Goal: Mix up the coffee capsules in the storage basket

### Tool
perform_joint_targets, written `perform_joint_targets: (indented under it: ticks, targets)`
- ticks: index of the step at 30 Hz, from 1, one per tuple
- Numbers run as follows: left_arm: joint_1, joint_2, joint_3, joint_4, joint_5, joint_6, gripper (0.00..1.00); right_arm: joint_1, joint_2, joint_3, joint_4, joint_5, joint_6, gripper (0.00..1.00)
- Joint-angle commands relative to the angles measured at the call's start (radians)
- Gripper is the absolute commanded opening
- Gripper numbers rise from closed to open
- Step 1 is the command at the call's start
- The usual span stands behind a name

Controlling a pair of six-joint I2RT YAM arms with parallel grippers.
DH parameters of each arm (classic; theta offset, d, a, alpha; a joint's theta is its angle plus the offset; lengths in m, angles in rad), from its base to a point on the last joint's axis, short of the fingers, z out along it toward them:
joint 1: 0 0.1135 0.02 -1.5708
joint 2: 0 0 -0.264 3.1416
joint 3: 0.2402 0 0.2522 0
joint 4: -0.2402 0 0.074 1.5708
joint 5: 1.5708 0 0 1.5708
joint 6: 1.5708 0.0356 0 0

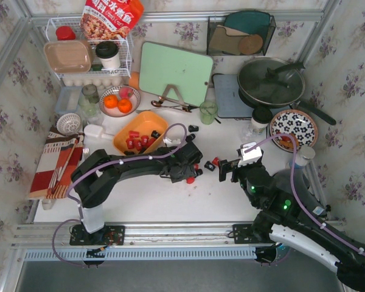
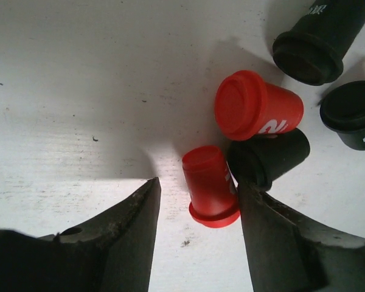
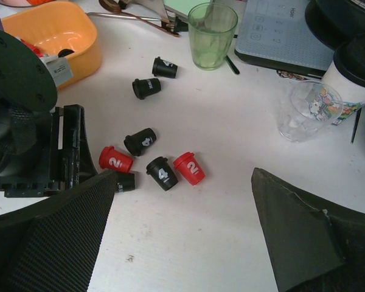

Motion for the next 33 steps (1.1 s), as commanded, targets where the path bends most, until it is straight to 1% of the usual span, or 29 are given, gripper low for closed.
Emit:
perform_joint_targets:
  ticks: [1,3,4,8,12,15,18,23,27,31,33]
  targets:
    - [-0.001,0.027,0.015,-0.021,-0.023,-0.017,0.56,0.000,-0.002,0.002,0.024,-0.010,-0.003,1.00]
    - [-0.001,0.045,0.024,-0.022,-0.031,-0.017,0.56,0.001,-0.004,0.002,0.025,-0.012,-0.001,1.00]
    - [-0.002,0.052,0.029,-0.022,-0.034,-0.017,0.53,0.001,-0.005,0.003,0.023,-0.013,0.000,1.00]
    - [-0.001,0.080,0.047,-0.029,-0.044,-0.014,0.49,0.001,-0.010,0.002,0.023,-0.015,0.000,1.00]
    - [-0.001,0.086,0.050,-0.025,-0.049,-0.007,0.39,0.000,-0.010,0.002,0.023,-0.016,0.002,1.00]
    - [-0.001,0.074,0.050,-0.027,-0.057,0.005,0.36,0.000,-0.008,0.002,0.023,-0.018,0.002,1.00]
    - [0.000,0.054,0.050,-0.028,-0.074,0.039,0.22,0.000,-0.008,0.000,0.023,-0.019,0.003,1.00]
    - [0.014,-0.027,0.050,-0.055,-0.132,0.120,0.20,0.000,-0.005,-0.001,0.025,-0.019,0.005,1.00]
    - [0.065,-0.112,0.055,-0.063,-0.172,0.269,0.21,0.000,-0.004,-0.001,0.025,-0.019,0.006,1.00]
    - [0.162,-0.166,0.090,-0.078,-0.183,0.434,0.21,0.001,0.000,-0.003,0.026,-0.018,0.006,1.00]
    - [0.258,-0.192,0.098,-0.075,-0.168,0.495,0.21,0.000,0.001,-0.004,0.026,-0.016,0.007,1.00]
